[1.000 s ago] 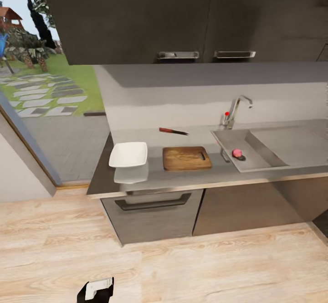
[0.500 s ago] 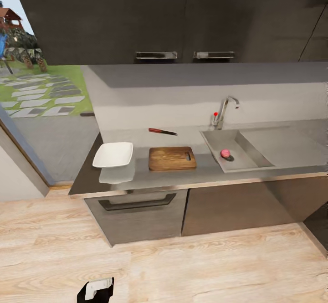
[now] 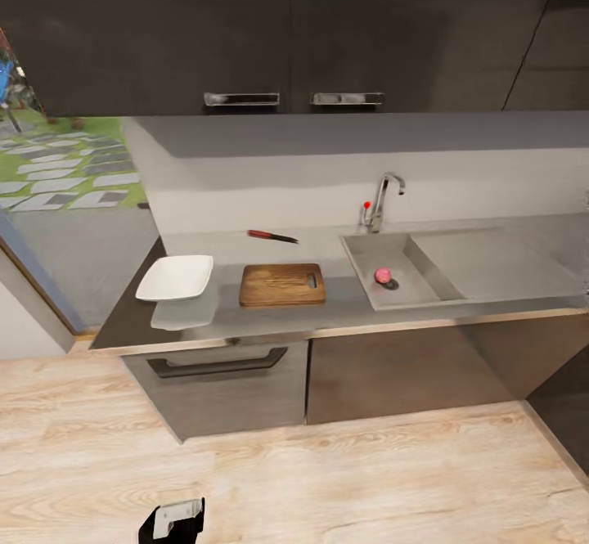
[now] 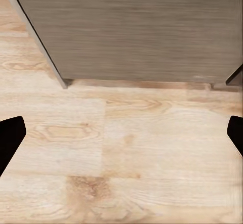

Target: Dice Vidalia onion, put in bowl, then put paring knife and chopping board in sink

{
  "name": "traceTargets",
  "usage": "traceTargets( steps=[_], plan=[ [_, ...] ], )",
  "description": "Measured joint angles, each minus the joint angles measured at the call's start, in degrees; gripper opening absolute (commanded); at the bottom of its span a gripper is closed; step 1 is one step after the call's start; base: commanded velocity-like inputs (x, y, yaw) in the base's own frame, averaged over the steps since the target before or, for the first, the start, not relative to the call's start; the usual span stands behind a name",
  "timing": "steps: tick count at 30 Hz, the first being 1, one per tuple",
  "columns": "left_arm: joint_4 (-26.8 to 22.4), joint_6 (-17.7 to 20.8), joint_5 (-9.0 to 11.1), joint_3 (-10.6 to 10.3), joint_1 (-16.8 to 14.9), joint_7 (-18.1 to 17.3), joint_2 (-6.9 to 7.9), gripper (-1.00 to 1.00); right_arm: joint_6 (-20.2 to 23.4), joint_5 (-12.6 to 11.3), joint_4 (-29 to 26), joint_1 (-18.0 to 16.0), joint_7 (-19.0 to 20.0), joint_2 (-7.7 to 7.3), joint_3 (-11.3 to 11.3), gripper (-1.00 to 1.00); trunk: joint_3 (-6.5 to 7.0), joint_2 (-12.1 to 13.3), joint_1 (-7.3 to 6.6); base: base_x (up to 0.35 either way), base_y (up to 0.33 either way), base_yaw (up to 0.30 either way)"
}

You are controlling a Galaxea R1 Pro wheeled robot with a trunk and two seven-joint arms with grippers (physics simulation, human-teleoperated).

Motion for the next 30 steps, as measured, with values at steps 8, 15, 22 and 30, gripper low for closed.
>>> traceTargets(
  steps=[8,15,22,30],
  plan=[
    [0.0,0.0,0.0,0.01,-0.01,0.02,-0.01,1.0,0.0,0.0,0.0,0.0,-0.04,0.0,0.0,1.0,0.0,0.0,0.0,0.0,-0.269,0.069],
    [0.0,0.0,0.0,0.03,-0.04,0.07,-0.01,1.0,0.0,0.0,0.0,0.0,-0.03,0.0,0.0,1.0,0.0,0.0,0.0,0.0,-0.271,0.093],
    [0.0,0.0,0.0,0.0,-0.01,0.08,-0.01,1.0,0.0,0.0,0.0,0.0,-0.02,0.0,0.0,1.0,0.0,0.0,0.0,0.0,-0.271,0.085],
    [0.0,0.0,0.0,0.0,-0.02,0.08,-0.01,1.0,0.0,0.0,0.0,0.0,0.0,0.0,0.0,1.0,0.0,0.0,0.0,0.0,-0.271,0.012]
  ],
)
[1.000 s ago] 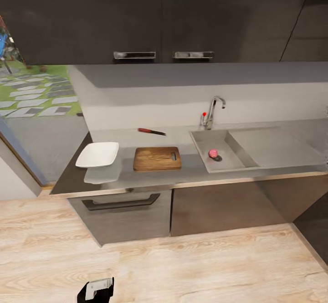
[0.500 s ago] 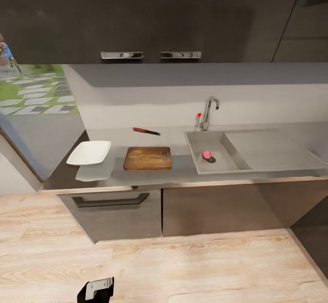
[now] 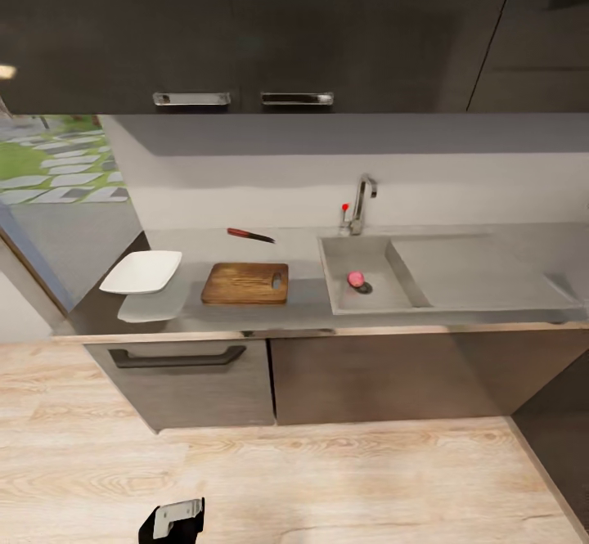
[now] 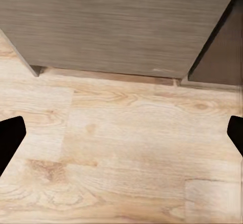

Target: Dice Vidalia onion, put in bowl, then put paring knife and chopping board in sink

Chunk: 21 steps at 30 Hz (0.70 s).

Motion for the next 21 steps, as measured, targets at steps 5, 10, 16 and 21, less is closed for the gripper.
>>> traceTargets(
  steps=[5,10,16,21],
  plan=[
    [0.0,0.0,0.0,0.01,-0.01,0.0,0.0,1.0,0.0,0.0,0.0,0.0,0.01,0.0,0.0,1.0,0.0,0.0,0.0,0.0,-0.271,0.001],
    [0.0,0.0,0.0,0.03,0.01,0.0,0.0,1.0,0.0,0.0,0.0,0.0,0.0,0.0,0.0,1.0,0.0,0.0,0.0,0.0,-0.271,0.0],
    [0.0,0.0,0.0,0.0,0.01,0.0,0.0,1.0,0.0,0.0,0.04,0.0,0.0,0.0,0.0,1.0,0.0,0.0,0.0,0.0,-0.271,0.0],
    [0.0,0.0,0.0,0.01,0.01,0.0,0.0,1.0,0.0,0.0,0.05,0.0,0.01,0.0,0.0,1.0,0.0,0.0,0.0,0.0,-0.271,0.0]
  ],
)
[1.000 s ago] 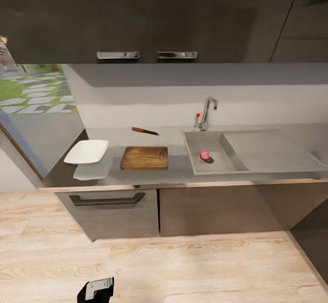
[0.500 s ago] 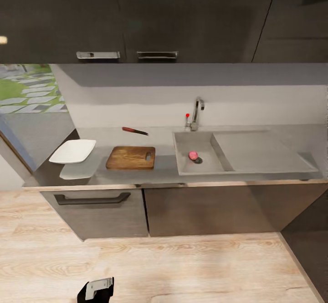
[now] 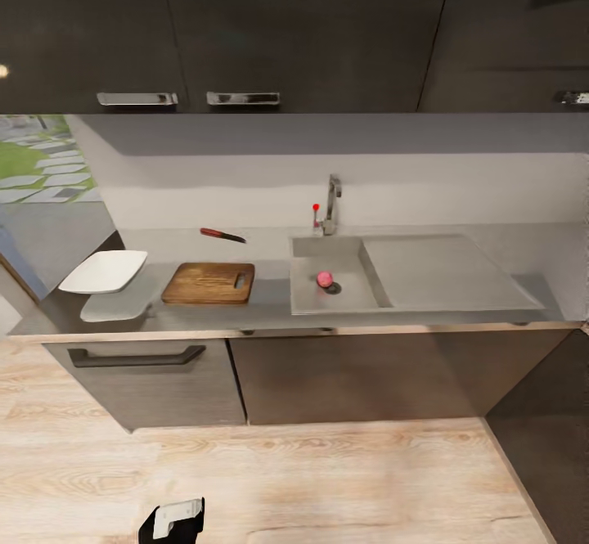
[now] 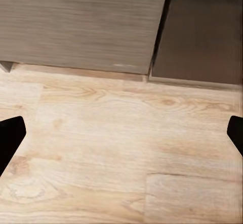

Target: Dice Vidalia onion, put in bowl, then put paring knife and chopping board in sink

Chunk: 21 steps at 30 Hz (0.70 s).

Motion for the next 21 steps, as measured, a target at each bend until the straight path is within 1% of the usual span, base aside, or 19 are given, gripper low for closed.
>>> traceTargets(
  steps=[6,10,15,21],
  plan=[
    [0.0,0.02,0.0,0.02,0.01,0.0,0.0,1.0,0.0,0.0,0.0,0.0,0.01,0.0,0.06,1.0,0.0,0.0,0.0,0.0,-0.271,0.0],
    [0.0,0.02,0.0,0.02,0.02,0.0,0.0,1.0,0.0,0.0,0.02,0.0,0.01,0.0,0.07,1.0,0.0,0.0,-0.01,0.061,-0.271,0.0],
    [0.0,0.02,0.0,0.02,0.01,0.0,0.0,1.0,0.0,0.0,0.0,0.0,0.01,0.01,0.08,1.0,-0.01,-0.01,-0.01,0.141,-0.269,0.0],
    [0.01,0.02,0.0,0.03,-0.02,-0.01,0.0,1.0,0.0,0.0,0.03,-0.01,0.02,0.01,0.14,1.0,-0.01,-0.01,-0.02,0.214,-0.211,0.0]
  ],
)
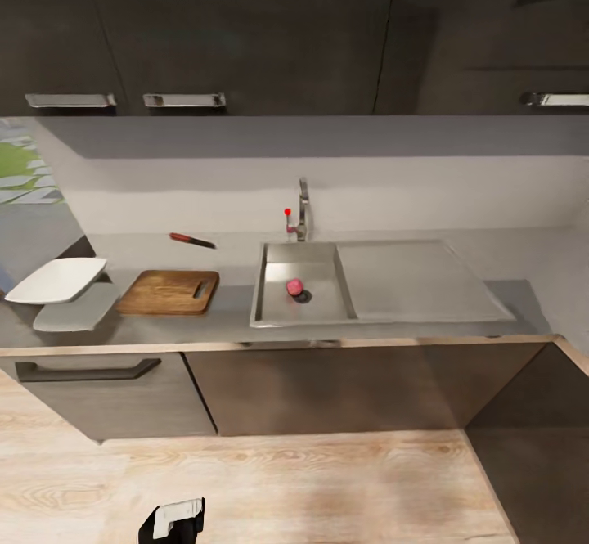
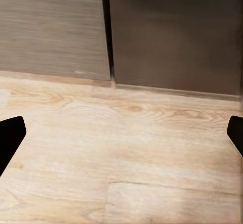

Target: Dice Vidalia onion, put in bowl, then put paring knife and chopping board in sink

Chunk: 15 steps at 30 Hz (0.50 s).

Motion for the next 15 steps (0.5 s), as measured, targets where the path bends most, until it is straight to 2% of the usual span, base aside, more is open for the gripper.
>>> traceTargets(
  steps=[12,15],
  plan=[
    [0.0,-0.03,0.0,0.01,0.03,-0.01,0.0,1.0,0.0,0.07,0.0,0.02,0.01,0.0,0.01,1.0,0.0,0.0,0.0,0.253,-0.115,0.0],
    [0.0,-0.03,0.0,0.03,0.03,-0.03,0.01,1.0,0.0,0.07,0.01,0.01,0.01,0.0,0.01,1.0,0.0,0.0,0.01,0.153,-0.051,0.0]
  ],
)
